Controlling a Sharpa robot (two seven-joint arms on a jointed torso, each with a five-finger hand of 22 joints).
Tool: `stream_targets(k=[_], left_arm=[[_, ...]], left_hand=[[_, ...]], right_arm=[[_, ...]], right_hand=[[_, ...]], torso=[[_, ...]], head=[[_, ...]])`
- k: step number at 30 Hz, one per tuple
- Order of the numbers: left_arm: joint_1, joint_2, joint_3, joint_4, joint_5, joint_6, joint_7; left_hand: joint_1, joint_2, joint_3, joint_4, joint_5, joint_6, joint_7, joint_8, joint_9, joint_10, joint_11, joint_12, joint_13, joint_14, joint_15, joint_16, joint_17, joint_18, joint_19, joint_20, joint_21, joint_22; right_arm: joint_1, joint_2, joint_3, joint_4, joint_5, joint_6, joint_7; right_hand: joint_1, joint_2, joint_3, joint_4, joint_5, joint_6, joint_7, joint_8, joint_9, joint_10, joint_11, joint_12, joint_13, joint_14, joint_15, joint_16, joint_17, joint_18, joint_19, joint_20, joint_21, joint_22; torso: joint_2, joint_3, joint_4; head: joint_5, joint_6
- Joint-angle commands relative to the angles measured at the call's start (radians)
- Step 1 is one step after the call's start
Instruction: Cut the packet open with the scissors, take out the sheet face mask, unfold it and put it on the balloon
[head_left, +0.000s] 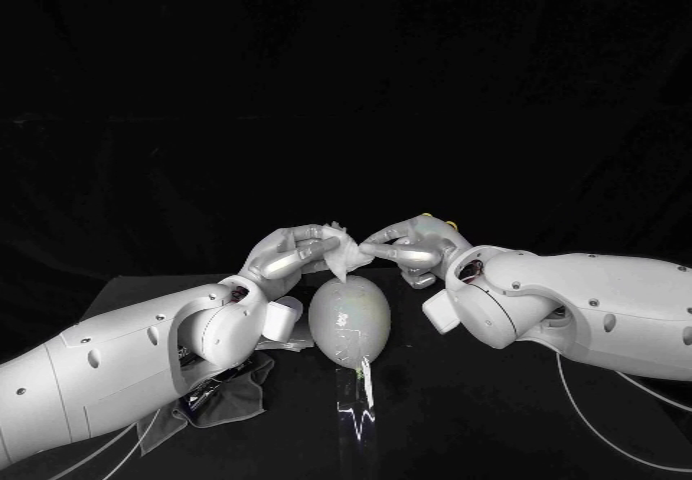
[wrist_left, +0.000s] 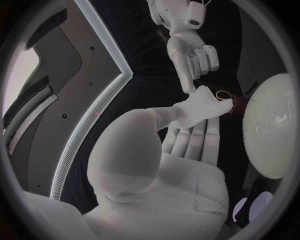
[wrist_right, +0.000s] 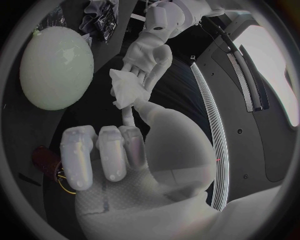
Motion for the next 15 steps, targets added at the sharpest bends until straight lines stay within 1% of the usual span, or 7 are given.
stream_targets(k=[1,8,15], left_arm=[[0.001,0.001,0.001,0.003,-0.025,-0.006,0.012],[0.001,-0.001,0.001,0.004,-0.038,-0.012,0.010],[0.001,-0.001,0.001,0.004,-0.049,-0.024,0.005]], left_hand=[[0.000,0.013,0.003,0.000,0.003,-0.007,0.029,0.008,0.099,-0.006,0.001,-0.005,-0.001,0.008,0.002,-0.005,-0.001,0.010,0.007,-0.002,0.005,0.002],[0.000,0.012,0.003,-0.001,0.003,-0.007,0.029,0.011,0.100,-0.009,0.000,-0.005,0.000,0.007,0.002,-0.007,-0.002,0.009,0.005,-0.002,0.004,0.001],[0.000,0.012,0.004,-0.002,0.003,-0.008,0.028,0.015,0.101,-0.011,0.000,-0.005,0.000,0.005,0.003,-0.010,-0.003,0.008,0.001,-0.001,0.003,0.000]], right_arm=[[-0.002,0.007,0.000,-0.002,-0.016,0.000,-0.007],[-0.004,0.017,0.000,-0.005,-0.012,0.000,-0.002],[-0.004,0.021,0.000,-0.001,0.003,0.001,0.009]], right_hand=[[-0.002,-0.015,-0.005,-0.002,-0.001,0.006,0.002,-0.007,-0.003,0.101,-0.005,0.002,0.259,0.107,-0.004,0.004,0.263,-0.006,0.105,-0.009,0.004,0.263],[-0.010,-0.021,-0.010,0.001,-0.003,0.001,0.006,-0.021,-0.013,0.100,-0.001,0.000,0.258,0.107,-0.001,0.004,0.263,-0.006,0.105,-0.007,0.004,0.263],[-0.015,-0.024,-0.013,0.005,-0.003,0.001,0.008,-0.026,-0.017,0.101,0.001,0.001,0.259,0.107,0.001,0.004,0.263,-0.006,0.105,-0.005,0.004,0.263]], torso=[[0.000,0.0007,0.0006],[0.000,0.0008,-0.0014],[0.000,0.0013,-0.0012]], head=[[0.001,0.000],[0.003,-0.002],[0.003,-0.002]])
